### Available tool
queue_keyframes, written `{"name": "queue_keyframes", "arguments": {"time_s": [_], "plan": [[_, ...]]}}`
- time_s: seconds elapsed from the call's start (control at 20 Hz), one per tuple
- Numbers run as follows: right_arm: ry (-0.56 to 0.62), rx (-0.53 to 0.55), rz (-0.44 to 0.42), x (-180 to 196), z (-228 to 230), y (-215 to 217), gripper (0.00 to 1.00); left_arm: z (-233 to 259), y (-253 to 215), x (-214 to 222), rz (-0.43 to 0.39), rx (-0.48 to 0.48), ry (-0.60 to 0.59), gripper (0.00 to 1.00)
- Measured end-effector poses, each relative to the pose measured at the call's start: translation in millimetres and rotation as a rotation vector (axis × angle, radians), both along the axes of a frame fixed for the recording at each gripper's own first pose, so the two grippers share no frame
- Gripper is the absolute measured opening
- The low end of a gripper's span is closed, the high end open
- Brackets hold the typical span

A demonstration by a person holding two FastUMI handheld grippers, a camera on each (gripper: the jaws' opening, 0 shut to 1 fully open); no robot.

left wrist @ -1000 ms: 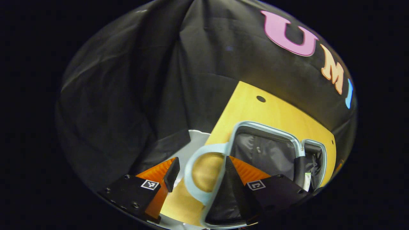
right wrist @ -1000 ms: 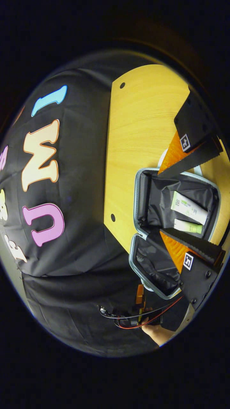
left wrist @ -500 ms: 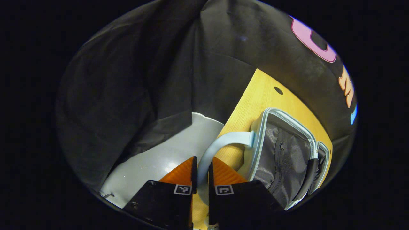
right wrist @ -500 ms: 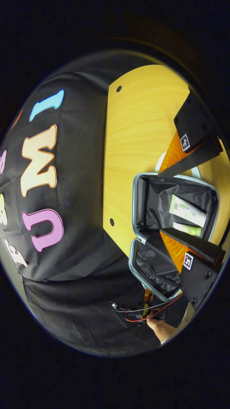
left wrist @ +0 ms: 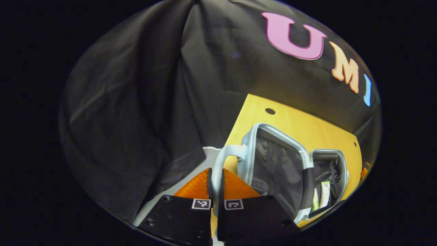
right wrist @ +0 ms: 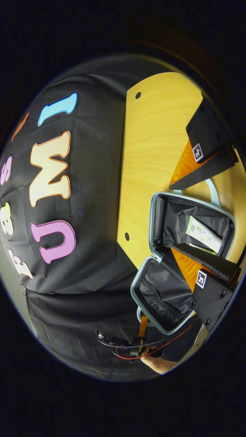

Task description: First open the suitcase, pack the skin care products into it, and then close the suitcase.

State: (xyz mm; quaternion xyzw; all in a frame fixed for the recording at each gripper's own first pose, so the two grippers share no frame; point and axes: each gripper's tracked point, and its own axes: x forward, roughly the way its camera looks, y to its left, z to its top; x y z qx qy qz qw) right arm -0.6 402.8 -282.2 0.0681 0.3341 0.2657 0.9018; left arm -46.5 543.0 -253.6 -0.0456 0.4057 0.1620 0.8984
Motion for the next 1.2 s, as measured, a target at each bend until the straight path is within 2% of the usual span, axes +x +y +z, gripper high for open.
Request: {"name": "queue_keyframes", "arguments": {"time_s": [0.25,0.55,0.9,1.2], "plan": [[-0.057,0.017,0.052,6,16,-21,0.98,62,-51,4,-0.056,0.051,-0.067,0.00],[-0.077,0.078,0.038,16,33,-54,0.98,105,-138,27,-0.164,0.053,-0.156,0.00],[-0.099,0.067,0.029,21,40,-97,0.98,124,-257,56,-0.318,-0.052,-0.246,0.00],[-0.105,0.031,0.005,17,39,-130,0.98,114,-344,68,-0.427,-0.240,-0.275,0.00]]}}
